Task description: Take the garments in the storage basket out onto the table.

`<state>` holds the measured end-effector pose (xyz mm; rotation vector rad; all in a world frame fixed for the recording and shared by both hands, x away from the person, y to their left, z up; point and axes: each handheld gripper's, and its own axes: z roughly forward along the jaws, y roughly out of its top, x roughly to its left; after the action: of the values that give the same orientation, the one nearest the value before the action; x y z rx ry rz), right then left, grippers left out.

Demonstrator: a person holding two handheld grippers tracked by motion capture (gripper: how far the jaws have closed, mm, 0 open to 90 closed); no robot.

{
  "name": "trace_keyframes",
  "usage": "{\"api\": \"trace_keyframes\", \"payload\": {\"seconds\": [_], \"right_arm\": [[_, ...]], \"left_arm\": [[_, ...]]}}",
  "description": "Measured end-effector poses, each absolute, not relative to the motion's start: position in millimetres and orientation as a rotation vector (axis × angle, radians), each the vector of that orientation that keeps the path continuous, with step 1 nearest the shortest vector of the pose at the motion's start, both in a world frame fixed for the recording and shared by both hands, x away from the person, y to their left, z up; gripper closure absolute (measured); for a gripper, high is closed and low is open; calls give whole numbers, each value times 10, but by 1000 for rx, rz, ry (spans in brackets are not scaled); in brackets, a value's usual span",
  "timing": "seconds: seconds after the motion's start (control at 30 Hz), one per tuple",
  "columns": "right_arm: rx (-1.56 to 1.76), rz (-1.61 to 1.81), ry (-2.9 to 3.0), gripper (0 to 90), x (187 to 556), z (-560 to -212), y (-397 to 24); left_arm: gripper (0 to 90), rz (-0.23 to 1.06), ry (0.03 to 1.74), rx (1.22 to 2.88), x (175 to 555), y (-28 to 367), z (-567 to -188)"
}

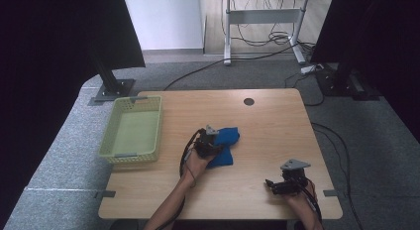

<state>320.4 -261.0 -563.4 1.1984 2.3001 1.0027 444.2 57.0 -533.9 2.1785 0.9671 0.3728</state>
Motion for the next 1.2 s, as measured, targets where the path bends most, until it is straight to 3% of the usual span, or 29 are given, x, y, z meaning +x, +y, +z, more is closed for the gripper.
{"api": "trace_keyframes", "payload": {"seconds": [0.53,0.63,0.7,0.77,0.83,1.2], "right_arm": [[1198,1003,2301,41,3204,-5634,-2609],[1198,1003,2301,41,3204,-5634,-2609],[1198,1003,2301,41,3204,-5634,-2609],[1198,1003,2301,41,3204,-5634,-2609],[1198,1003,2301,41,3204,-5634,-2609],[1198,1003,2301,41,3204,-5634,-2609]], "left_arm": [[576,361,978,2166,4491,605,-5422],[541,362,980,2164,4492,602,-5422],[447,360,978,2164,4491,600,-5421],[447,358,977,2155,4488,598,-5412],[362,355,979,2149,4486,600,-5406],[250,403,947,2116,4424,637,-5236]]}}
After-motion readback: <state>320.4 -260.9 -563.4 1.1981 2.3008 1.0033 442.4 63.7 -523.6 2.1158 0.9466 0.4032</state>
